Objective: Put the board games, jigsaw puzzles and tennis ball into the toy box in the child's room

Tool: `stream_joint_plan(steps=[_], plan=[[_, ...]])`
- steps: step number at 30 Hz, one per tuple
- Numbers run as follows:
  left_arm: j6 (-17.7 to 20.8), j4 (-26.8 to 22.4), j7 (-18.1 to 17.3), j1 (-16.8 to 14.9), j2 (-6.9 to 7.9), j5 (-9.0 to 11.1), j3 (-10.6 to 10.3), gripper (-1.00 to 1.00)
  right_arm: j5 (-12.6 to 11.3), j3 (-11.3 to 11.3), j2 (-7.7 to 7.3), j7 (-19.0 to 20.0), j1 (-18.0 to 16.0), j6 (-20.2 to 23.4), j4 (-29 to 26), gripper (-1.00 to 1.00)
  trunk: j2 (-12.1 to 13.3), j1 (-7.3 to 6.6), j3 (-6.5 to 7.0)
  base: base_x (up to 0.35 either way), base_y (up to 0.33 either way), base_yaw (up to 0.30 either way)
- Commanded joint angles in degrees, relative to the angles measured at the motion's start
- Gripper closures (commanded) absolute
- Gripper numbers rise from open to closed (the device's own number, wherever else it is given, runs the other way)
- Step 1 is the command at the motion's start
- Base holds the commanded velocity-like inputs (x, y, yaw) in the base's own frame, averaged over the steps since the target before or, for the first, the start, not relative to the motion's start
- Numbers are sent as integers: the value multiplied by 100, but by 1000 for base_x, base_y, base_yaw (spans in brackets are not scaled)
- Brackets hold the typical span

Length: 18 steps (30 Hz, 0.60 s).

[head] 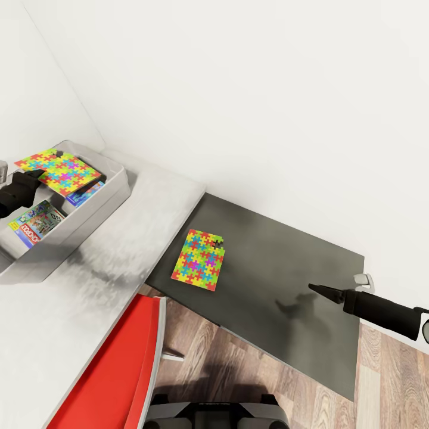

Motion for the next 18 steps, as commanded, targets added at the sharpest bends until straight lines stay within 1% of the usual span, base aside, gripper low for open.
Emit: stream_joint_plan(steps=[1,7,18], plan=[[52,2,-10,-5,-2,24,41,100,-3,-5,-1,16,-3,32,-1,-100,-5,1,-5,0,0,0],[52,4,-10,-4,-2,21,41,100,-3,-2,-1,16,-3,32,-1,-100,-5,1,-15,0,0,0],[52,5,-10,4,5,20,42,100,-3,-1,-1,18,-3,32,-1,-100,-5,1,-76,0,0,0]])
